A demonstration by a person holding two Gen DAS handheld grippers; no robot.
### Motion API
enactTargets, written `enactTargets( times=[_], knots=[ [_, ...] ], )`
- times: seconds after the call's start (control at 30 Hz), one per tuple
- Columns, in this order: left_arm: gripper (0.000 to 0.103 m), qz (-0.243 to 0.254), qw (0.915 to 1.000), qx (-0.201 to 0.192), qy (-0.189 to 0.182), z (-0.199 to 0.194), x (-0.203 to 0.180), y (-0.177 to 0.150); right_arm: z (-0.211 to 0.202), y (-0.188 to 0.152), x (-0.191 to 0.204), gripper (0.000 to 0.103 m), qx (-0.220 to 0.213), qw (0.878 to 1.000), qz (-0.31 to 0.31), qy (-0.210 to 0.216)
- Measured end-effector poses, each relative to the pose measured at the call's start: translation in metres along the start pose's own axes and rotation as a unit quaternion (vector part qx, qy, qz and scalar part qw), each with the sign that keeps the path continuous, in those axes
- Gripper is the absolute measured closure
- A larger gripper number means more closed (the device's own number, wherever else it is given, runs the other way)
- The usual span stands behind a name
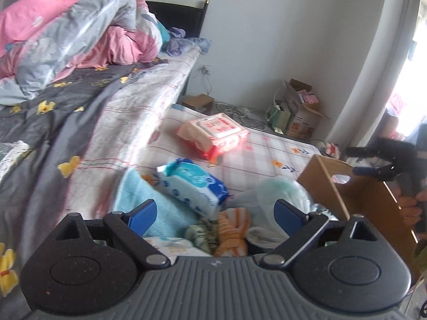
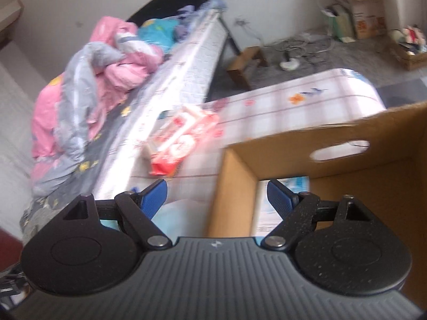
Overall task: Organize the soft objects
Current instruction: 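Reach the right gripper to the white cotton-swab bag and close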
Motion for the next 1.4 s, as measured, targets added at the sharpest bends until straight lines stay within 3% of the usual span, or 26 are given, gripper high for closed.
enactTargets(
  times=[0.17, 0.4, 0.53, 0.77, 0.97, 1.2, 1.4],
  knots=[
    [0.008, 0.009, 0.9993, -0.001, 0.035, -0.004, 0.018, -0.008, -0.017, 0.003, 0.08, 0.02, 0.028, 0.996, -0.05, 0.064],
    [0.012, -0.006, 0.9991, 0.012, 0.04, 0.006, 0.034, -0.01, 0.022, -0.015, 0.187, 0.021, 0.095, 0.977, -0.12, 0.151],
    [0.016, -0.002, 0.9985, 0.013, 0.053, 0.008, 0.044, -0.008, 0.051, -0.02, 0.218, 0.021, 0.12, 0.969, -0.132, 0.17],
    [0.017, -0.008, 0.9994, 0.026, 0.023, 0.026, 0.041, 0.005, 0.106, -0.018, 0.208, 0.021, 0.151, 0.97, -0.115, 0.15],
    [0.027, -0.009, 0.9982, 0.059, 0.004, 0.057, 0.028, 0.011, 0.133, -0.012, 0.189, 0.022, 0.168, 0.972, -0.074, 0.146],
    [0.027, -0.014, 0.9977, 0.065, 0.01, 0.043, 0.039, 0.002, 0.124, -0.026, 0.185, 0.024, 0.189, 0.964, -0.049, 0.179],
    [0.031, -0.038, 0.9949, 0.091, 0.02, 0.028, 0.064, -0.008, 0.111, -0.058, 0.192, 0.034, 0.235, 0.946, 0.009, 0.224]
  ],
)
Point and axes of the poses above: each gripper's, at about its wrist camera, not at the fingertips, and z roughly the way its jaws point, x to its left, y to its top, the point moved 3 cm from there along z, roughly the way its jaws point, and after that the axes turned 8 degrees about -z, right-handed, at the moved point
